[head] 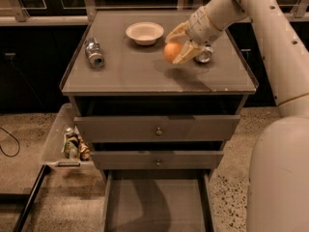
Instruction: Pick orange from bottom drawer and place on counter
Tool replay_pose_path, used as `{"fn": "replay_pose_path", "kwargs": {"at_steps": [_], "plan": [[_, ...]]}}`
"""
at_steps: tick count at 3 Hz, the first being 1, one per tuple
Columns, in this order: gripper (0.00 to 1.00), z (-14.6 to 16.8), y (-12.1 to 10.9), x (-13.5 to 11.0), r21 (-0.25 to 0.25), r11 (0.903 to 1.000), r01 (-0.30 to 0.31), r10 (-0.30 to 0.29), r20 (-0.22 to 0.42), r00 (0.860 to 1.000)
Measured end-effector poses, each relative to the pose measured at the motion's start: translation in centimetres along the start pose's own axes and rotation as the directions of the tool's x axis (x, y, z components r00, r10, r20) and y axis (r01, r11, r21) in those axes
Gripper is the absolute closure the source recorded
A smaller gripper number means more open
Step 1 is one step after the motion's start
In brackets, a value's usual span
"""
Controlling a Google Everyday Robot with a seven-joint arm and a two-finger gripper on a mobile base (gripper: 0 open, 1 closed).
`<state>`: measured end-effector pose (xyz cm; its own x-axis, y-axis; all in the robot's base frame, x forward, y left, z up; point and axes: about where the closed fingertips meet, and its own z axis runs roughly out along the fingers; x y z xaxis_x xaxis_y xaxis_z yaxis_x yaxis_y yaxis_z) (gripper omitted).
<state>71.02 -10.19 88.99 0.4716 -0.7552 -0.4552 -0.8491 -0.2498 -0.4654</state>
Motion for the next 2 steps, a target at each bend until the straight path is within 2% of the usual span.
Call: {"fn": "replay_pose_path", "kwargs": {"at_steps": [2], "plan": [[1.0, -0.8, 0.2, 3.3, 0.008, 0.9994, -0.034, 0.034, -0.032, 0.999]]}}
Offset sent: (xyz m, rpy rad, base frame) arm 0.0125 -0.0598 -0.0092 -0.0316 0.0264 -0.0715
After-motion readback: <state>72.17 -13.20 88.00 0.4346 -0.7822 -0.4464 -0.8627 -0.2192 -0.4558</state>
